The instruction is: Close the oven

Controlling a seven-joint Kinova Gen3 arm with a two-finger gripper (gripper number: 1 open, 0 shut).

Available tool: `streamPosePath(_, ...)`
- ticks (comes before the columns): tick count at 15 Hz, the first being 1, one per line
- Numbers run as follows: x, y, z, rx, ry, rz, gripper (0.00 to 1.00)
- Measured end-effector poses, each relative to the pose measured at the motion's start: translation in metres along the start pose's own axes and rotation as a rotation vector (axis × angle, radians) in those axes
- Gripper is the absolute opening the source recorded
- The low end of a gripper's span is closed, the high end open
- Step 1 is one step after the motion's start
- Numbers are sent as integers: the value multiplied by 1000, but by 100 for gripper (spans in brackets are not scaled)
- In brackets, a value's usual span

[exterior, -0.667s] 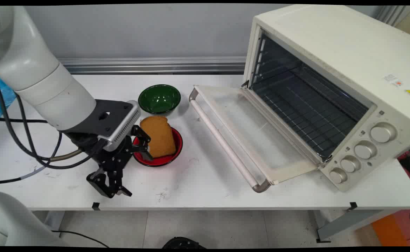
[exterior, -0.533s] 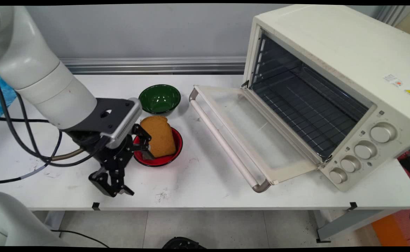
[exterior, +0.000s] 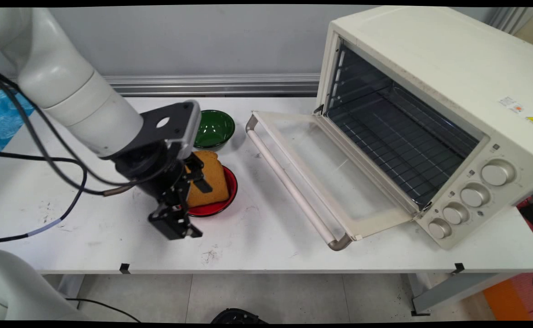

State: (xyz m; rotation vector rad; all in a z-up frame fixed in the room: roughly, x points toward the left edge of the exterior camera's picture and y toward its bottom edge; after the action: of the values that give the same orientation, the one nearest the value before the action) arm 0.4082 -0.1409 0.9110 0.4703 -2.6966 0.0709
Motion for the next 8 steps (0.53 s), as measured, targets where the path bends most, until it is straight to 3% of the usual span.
streamPosePath(8, 3, -27, 19, 47, 30, -194, 100)
